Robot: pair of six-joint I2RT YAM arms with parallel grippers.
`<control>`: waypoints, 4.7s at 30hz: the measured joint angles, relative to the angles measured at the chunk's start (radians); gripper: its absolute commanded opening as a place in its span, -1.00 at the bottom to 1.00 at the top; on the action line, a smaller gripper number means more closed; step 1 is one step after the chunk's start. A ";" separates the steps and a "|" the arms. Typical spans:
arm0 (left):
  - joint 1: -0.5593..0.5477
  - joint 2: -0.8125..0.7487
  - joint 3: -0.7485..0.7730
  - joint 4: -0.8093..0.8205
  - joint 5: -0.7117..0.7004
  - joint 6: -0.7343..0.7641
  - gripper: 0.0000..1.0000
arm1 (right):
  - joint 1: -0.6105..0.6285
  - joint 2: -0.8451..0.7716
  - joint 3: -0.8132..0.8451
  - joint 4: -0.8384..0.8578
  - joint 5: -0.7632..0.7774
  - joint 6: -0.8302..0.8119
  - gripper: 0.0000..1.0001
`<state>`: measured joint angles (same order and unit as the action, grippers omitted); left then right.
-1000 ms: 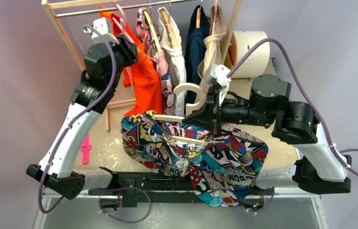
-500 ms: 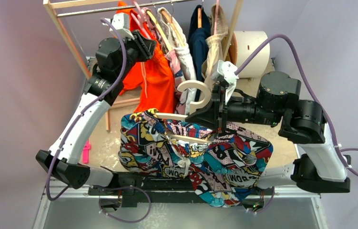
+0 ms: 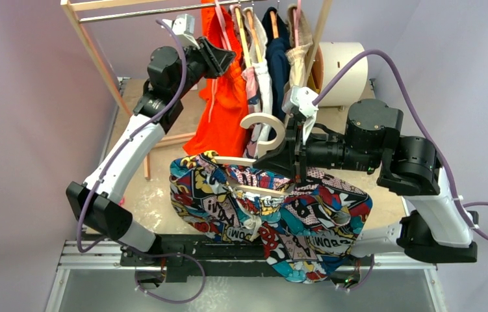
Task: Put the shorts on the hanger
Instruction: Move the hanger to the clothesline, then place the hanger on the clothesline.
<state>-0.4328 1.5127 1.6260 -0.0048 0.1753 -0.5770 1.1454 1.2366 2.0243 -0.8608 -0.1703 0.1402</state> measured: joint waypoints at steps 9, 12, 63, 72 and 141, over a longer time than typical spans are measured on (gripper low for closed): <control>-0.064 0.104 0.069 0.059 0.031 -0.016 -0.77 | 0.000 0.000 -0.002 -0.003 0.000 -0.005 -1.00; -0.081 0.129 0.088 0.073 0.033 -0.016 -0.74 | 0.000 -0.003 -0.011 -0.003 0.000 -0.007 -1.00; -0.104 -0.942 -0.215 -0.364 -0.630 0.092 0.41 | -0.002 0.304 0.145 0.456 0.597 -0.055 -1.00; -0.104 -1.020 -0.322 -0.579 -0.626 -0.012 0.53 | -0.110 0.395 0.039 0.463 0.528 -0.005 -1.00; -0.104 -1.291 -0.856 -0.729 -0.850 -0.077 0.52 | -0.340 0.701 0.301 0.742 0.259 0.089 -1.00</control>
<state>-0.5369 0.2214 0.7700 -0.7341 -0.6746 -0.6540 0.8051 1.9373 2.3249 -0.1188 0.0891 0.2287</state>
